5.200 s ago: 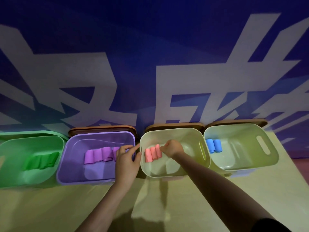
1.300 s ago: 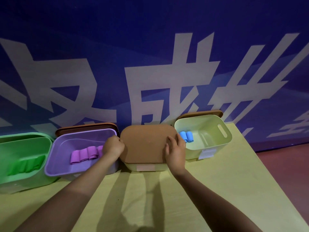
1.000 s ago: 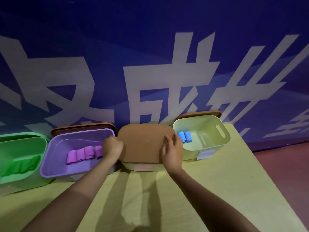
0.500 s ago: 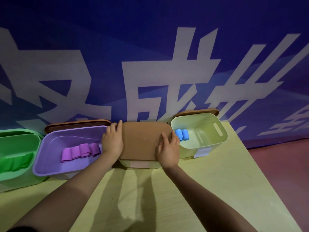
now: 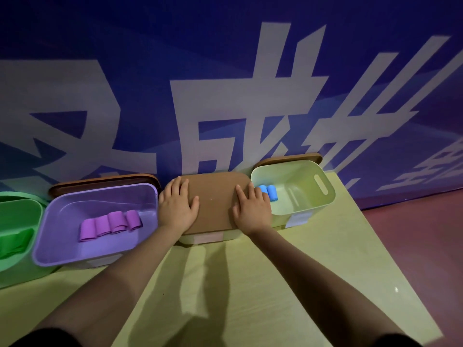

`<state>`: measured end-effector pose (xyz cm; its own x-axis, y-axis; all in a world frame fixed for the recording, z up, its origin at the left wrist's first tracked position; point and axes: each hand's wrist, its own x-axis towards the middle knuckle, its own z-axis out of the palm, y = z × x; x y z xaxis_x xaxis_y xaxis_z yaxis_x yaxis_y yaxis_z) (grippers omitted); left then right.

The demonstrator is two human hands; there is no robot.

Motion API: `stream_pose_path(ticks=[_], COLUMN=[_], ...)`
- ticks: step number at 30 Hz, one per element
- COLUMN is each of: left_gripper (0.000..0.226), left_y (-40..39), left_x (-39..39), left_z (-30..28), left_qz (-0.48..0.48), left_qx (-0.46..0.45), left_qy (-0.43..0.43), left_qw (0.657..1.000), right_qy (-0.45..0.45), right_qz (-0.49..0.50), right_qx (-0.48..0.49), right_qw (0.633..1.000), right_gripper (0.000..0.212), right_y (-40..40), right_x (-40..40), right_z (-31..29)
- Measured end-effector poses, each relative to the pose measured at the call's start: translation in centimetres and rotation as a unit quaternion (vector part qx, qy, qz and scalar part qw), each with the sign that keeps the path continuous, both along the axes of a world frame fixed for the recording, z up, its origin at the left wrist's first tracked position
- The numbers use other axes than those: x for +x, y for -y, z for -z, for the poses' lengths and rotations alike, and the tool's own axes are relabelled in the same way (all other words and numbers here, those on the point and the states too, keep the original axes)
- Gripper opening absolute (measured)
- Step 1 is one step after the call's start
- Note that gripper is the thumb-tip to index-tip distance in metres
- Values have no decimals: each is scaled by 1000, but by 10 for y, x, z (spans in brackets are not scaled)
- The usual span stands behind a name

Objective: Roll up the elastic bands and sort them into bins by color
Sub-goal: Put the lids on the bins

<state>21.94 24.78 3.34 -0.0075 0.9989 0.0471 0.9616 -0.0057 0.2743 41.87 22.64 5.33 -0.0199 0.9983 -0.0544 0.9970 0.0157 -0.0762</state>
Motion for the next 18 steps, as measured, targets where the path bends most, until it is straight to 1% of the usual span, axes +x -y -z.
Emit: stream_pose_path(ticks=[2,6,8,12,15,18], left_gripper=[58,63,65,69,65,62], left_y=[2,3,2,1,2,3], left_x=[3,3,0,-1,-2,0], left_z=[-1,0,3,7,9,7], left_qz=[-13,-9,-3,-3,2,5], left_qx=[-7,-16,-16,7,46,57], left_qy=[-5,-14,-17,-16,-9,4], left_qw=[1000,1000,1000,1000,999,998], right_qy=[2,-53,-67,-45,-41,-52], right_qz=[-15,-23,-19,-31,-36,-35], right_qx=[-13,-11,-15,-12,-6,-2], right_qw=[1000,998,997,998,999,998], right_gripper=[60,81,81,82,82,82], right_y=[-14,-26,-29,-36,-39,-39], right_x=[2,2,2,6,7,8], right_z=[3,8,8,7,11,13])
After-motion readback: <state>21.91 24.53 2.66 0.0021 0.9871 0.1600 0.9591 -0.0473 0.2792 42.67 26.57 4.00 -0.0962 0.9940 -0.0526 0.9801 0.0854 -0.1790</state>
